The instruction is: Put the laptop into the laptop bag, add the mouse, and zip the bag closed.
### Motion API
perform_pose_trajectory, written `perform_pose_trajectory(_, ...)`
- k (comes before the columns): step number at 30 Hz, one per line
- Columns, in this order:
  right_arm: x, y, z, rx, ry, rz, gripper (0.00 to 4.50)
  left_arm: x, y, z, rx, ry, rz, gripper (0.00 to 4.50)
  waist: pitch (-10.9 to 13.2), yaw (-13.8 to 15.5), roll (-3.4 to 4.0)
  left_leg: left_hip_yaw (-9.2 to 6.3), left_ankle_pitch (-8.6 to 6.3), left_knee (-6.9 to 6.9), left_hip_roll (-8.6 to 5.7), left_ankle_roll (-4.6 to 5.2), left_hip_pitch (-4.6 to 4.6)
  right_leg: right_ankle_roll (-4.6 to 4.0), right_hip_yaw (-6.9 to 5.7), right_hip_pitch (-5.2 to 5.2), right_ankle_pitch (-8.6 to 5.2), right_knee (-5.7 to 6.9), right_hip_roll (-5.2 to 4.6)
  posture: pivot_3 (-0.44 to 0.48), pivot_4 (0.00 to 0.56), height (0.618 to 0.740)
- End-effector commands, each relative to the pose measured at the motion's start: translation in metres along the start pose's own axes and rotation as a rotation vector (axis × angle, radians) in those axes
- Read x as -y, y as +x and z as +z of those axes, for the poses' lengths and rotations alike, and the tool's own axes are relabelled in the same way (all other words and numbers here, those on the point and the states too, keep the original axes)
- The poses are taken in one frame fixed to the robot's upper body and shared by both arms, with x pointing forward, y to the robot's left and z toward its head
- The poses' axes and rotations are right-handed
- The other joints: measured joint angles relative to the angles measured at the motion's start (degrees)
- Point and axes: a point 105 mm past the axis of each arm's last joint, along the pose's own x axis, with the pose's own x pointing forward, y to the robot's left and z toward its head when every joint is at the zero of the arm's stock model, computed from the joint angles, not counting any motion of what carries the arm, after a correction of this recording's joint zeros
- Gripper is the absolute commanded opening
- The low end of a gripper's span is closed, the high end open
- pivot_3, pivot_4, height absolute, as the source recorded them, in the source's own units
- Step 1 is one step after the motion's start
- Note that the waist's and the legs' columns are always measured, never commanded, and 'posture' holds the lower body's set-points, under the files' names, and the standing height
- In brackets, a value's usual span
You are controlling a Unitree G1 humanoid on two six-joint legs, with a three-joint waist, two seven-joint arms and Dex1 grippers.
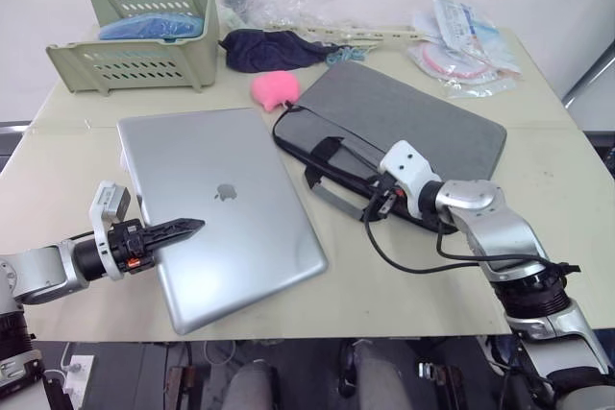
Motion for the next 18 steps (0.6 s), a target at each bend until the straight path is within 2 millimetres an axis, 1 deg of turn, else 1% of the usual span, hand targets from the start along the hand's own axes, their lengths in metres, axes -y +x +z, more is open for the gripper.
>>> perform_pose_trajectory(1,-0.003,-0.01,0.043,0.142,0.152,0.052,0.03,0.031,-0.004,0.003,0.007,0.097,-0.122,0.35,0.0,-0.1,0.0,-0.01,0.0,0.0,0.0,0.0,0.0,0.0,0.0,0.0,0.0,0.0,0.0,0.0,0.15,0.74)
perform_pose_trajectory(2,-0.004,-0.011,0.05,0.157,0.19,0.064,0.03,0.033,-0.003,0.001,-0.003,0.092,-0.135,0.35,0.0,-0.2,0.01,0.0,0.0,0.0,0.02,0.0,0.0,0.0,0.0,-0.01,0.0,0.0,0.01,0.0,0.15,0.74)
perform_pose_trajectory(4,-0.005,-0.013,0.057,0.166,0.221,0.072,0.03,0.035,-0.003,-0.003,-0.012,0.078,-0.16,0.35,0.0,-0.2,0.02,0.01,0.0,-0.02,0.04,0.0,-0.01,-0.01,0.02,-0.06,0.0,0.01,0.02,0.0,0.15,0.74)
perform_pose_trajectory(7,-0.005,-0.013,0.062,0.168,0.227,0.074,0.03,0.044,-0.005,-0.009,-0.027,0.018,-0.235,0.35,0.0,-0.1,0.0,-0.03,-0.01,-0.02,0.05,-0.02,-0.05,-0.01,0.01,-0.08,0.0,0.02,0.03,0.0,0.15,0.74)
perform_pose_trajectory(9,-0.005,-0.013,0.062,0.166,0.23,0.077,0.03,0.046,-0.005,-0.013,-0.033,-0.024,-0.246,0.35,0.0,0.0,-0.01,-0.09,-0.05,-0.02,0.05,-0.09,-0.07,-0.02,0.01,-0.09,0.0,0.02,0.0,0.0,0.15,0.74)
perform_pose_trajectory(12,-0.006,-0.013,0.061,0.16,0.232,0.086,0.03,0.04,-0.004,-0.028,-0.083,-0.087,-0.234,0.35,0.0,0.0,0.0,-0.08,-0.05,0.0,0.04,-0.09,-0.1,-0.02,0.02,-0.11,0.0,0.01,-0.03,0.0,0.15,0.74)
perform_pose_trajectory(16,-0.01,-0.016,0.063,0.16,0.239,0.104,0.03,0.029,0.0,-0.026,-0.027,-0.133,-0.235,0.35,0.0,0.0,0.01,-0.03,-0.05,0.0,0.02,-0.09,-0.1,-0.02,0.02,-0.11,-0.01,0.0,0.01,0.0,0.15,0.74)
perform_pose_trajectory(18,-0.011,-0.019,0.063,0.159,0.242,0.114,0.03,0.025,0.002,-0.029,-0.024,-0.145,-0.222,0.35,0.0,0.0,0.0,0.0,-0.05,0.0,0.02,-0.09,-0.11,-0.02,0.02,-0.12,-0.01,0.0,0.03,0.0,0.15,0.74)
